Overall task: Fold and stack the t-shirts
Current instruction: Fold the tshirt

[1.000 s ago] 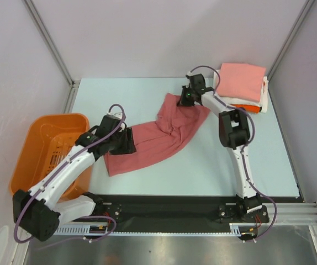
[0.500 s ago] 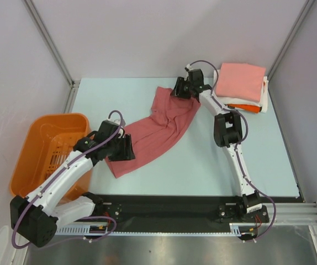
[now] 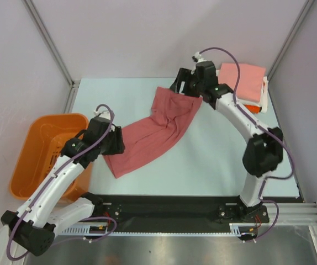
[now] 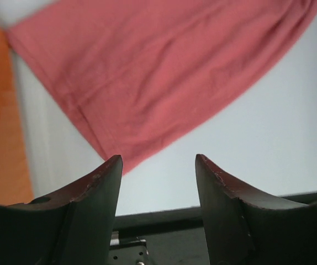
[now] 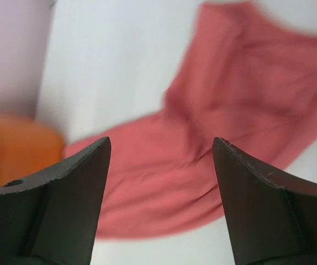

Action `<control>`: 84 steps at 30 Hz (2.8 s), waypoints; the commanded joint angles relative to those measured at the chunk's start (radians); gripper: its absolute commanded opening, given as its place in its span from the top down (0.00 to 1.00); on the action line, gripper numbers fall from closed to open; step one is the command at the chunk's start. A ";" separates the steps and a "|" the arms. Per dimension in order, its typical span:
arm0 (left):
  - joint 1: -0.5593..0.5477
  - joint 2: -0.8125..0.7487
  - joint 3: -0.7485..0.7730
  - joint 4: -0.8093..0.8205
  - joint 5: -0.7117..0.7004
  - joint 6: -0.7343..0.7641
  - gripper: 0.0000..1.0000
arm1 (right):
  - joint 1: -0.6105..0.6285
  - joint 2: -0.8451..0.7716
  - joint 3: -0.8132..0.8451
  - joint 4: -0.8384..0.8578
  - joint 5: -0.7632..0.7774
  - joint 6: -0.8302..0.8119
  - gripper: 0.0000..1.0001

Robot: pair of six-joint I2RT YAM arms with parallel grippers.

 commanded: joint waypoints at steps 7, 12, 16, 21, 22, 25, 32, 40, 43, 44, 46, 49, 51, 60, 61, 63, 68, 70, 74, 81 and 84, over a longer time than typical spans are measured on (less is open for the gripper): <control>0.085 -0.210 -0.018 0.043 -0.310 0.038 0.30 | 0.525 -0.238 -0.483 0.039 0.033 0.401 0.22; 0.092 -0.328 -0.083 0.080 -0.347 0.012 0.26 | 0.668 -0.172 -0.570 0.219 0.017 0.596 0.21; 0.106 -0.372 -0.104 0.103 -0.350 0.025 0.25 | 0.706 -0.053 -0.534 0.312 -0.038 0.649 0.22; 0.114 -0.365 -0.106 0.105 -0.340 0.025 0.25 | 0.728 0.097 -0.383 0.270 -0.047 0.647 0.22; 0.114 -0.366 -0.107 0.106 -0.338 0.025 0.25 | 0.729 0.117 -0.361 0.259 -0.048 0.647 0.21; 0.114 -0.369 -0.112 0.111 -0.332 0.025 0.25 | 0.731 0.191 -0.314 0.233 -0.065 0.659 0.21; 0.114 -0.372 -0.117 0.117 -0.323 0.033 0.25 | 0.737 0.291 -0.249 0.184 -0.049 0.687 0.21; 0.114 -0.371 -0.120 0.122 -0.316 0.033 0.25 | 0.746 0.398 -0.220 0.115 -0.044 0.679 0.56; 0.114 -0.372 -0.120 0.122 -0.320 0.033 0.25 | 0.745 0.414 -0.254 0.127 -0.047 0.679 0.78; 0.114 -0.372 -0.121 0.122 -0.320 0.033 0.25 | 0.743 0.415 -0.261 0.128 -0.050 0.679 0.88; 0.114 -0.372 -0.123 0.122 -0.320 0.033 0.25 | 0.737 0.412 -0.290 0.144 -0.056 0.678 0.95; 0.114 -0.372 -0.123 0.122 -0.323 0.032 0.25 | 0.720 0.369 -0.358 0.177 -0.058 0.675 1.00; 0.114 -0.374 -0.123 0.123 -0.323 0.032 0.25 | 0.699 0.307 -0.413 0.200 -0.065 0.670 1.00; 0.112 -0.285 -0.088 0.117 -0.184 0.045 0.24 | 0.625 -0.208 -1.006 0.118 0.085 0.621 1.00; 0.112 -0.265 -0.077 0.096 -0.145 0.036 0.26 | 0.627 -0.325 -1.054 0.096 0.100 0.629 1.00; 0.112 -0.210 -0.061 0.073 -0.078 -0.017 0.28 | 0.627 -0.460 -1.195 0.020 0.131 0.662 1.00; 0.053 -0.138 -0.103 0.042 0.101 -0.122 0.31 | 0.625 -0.842 -1.376 -0.144 0.189 0.732 1.00; -0.005 -0.138 -0.159 0.057 0.121 -0.184 0.33 | 0.619 -0.976 -1.424 -0.184 0.189 0.759 1.00; -0.133 -0.136 -0.244 0.065 0.121 -0.278 0.33 | 0.623 -1.086 -1.456 -0.220 0.194 0.793 1.00; -0.366 -0.162 -0.415 0.073 0.161 -0.482 0.35 | 0.674 -1.107 -1.465 -0.126 0.192 0.802 1.00; -0.429 -0.181 -0.494 0.125 0.209 -0.540 0.38 | 0.696 -1.085 -1.472 -0.090 0.192 0.802 1.00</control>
